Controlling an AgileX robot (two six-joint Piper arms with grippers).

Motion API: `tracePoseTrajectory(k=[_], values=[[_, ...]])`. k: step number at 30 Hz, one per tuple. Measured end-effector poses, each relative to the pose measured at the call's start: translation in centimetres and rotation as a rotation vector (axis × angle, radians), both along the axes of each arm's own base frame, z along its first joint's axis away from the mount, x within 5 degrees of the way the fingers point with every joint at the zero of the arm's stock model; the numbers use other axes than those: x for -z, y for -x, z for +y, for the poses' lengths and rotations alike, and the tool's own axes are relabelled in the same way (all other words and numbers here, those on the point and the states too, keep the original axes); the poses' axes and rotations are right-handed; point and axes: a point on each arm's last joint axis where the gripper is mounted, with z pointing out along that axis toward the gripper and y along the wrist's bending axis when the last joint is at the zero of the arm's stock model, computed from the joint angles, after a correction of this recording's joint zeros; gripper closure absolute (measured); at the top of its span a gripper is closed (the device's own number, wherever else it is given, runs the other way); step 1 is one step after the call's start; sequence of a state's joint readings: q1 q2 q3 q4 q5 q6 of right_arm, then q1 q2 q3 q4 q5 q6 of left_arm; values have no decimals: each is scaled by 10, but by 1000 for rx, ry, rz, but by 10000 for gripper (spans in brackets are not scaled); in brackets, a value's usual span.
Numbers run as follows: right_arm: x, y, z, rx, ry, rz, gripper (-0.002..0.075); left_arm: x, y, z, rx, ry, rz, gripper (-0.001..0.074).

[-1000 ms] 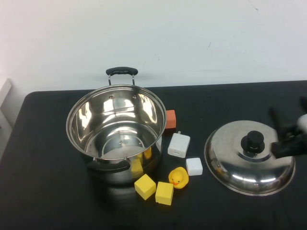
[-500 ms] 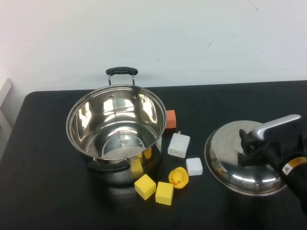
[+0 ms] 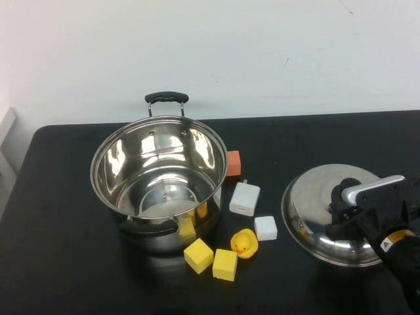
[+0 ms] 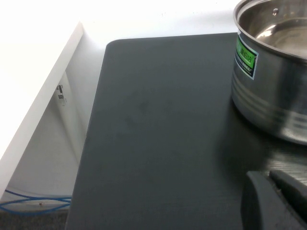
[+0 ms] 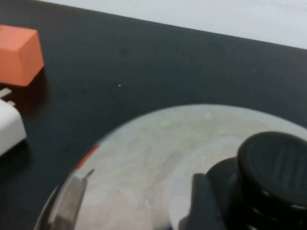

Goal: Cover the pot
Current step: Pick up the pot lid, then place the pot lid on the pot

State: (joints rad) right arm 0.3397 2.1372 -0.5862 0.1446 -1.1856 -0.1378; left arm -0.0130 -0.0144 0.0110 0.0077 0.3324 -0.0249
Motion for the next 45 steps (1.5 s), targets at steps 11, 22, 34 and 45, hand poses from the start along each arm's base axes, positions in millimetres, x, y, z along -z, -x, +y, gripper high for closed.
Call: tracePoseTrajectory(k=[11, 22, 34, 45], values=[[-2, -1, -1, 23, -13, -4, 306, 0, 0, 0, 0, 0, 0, 736], [-72, 23, -12, 56, -66, -121, 388, 0, 0, 0, 0, 0, 0, 736], [-169, 11, 48, -342, -275, -295, 388, 0, 0, 0, 0, 0, 0, 736], [-193, -34, 170, -536, -80, -158, 388, 0, 0, 0, 0, 0, 0, 736]])
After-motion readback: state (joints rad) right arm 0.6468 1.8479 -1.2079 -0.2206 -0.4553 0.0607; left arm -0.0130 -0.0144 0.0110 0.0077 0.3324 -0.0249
